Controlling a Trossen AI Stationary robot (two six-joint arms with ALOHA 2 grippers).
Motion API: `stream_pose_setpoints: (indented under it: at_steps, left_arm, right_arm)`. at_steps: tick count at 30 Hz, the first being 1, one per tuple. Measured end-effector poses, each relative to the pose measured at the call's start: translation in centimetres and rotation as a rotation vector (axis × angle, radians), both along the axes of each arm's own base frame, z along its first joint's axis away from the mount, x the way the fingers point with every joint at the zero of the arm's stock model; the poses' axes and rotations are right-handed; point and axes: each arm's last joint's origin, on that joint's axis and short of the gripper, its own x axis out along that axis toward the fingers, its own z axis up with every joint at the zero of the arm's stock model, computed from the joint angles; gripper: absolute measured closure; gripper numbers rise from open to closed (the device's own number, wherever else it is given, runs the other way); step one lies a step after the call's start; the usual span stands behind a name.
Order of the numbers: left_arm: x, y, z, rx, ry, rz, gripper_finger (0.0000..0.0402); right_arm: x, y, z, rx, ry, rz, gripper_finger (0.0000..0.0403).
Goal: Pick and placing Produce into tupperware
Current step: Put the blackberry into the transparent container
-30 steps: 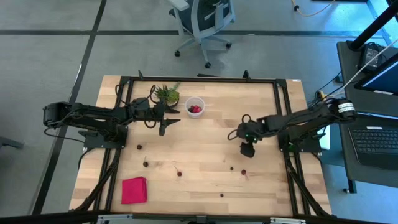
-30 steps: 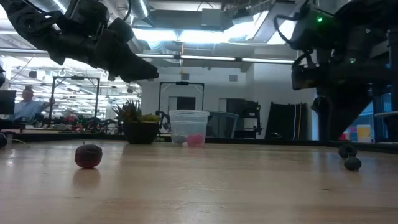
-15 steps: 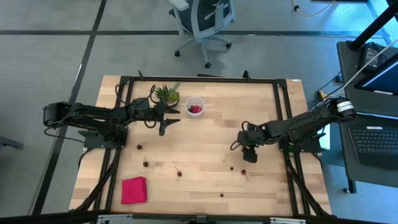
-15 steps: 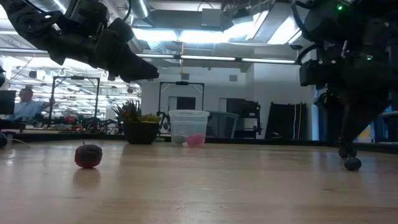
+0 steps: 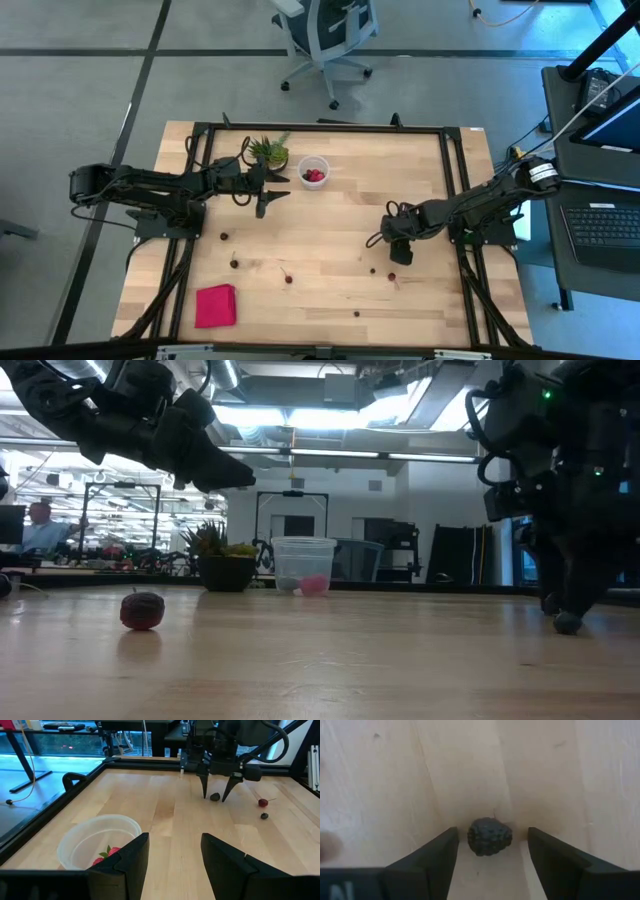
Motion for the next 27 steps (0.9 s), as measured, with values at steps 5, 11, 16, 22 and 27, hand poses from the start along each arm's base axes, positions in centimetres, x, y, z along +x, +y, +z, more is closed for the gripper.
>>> stream_pose_setpoints:
  at_steps: [5,11,16,22,27]
  left_arm:
    - [0.0,0.0,0.0,0.0,0.0,0.0,0.0228]
    - [0.0,0.0,0.0,0.0,0.0,0.0,0.0228]
    - [0.0,0.0,0.0,0.0,0.0,0.0,0.0228]
    - [0.0,0.0,0.0,0.001,0.0,0.0,0.0228]
    - [0.0,0.0,0.0,0.002,0.001,0.0,0.0228]
  right_arm:
    - [0.0,0.0,0.0,0.002,-0.007,-0.001,0.0207]
    - [0.1,0.0,0.0,0.0,-0.011,-0.001,0.0251]
    - [0.1,0.0,0.0,0.0,-0.011,-0.004,0.0282]
    - [0.5,-0.1,0.4,0.009,-0.022,-0.018,0.0287]
    - [2.9,-1.1,3.0,-0.005,-0.119,-0.027,0.0289]
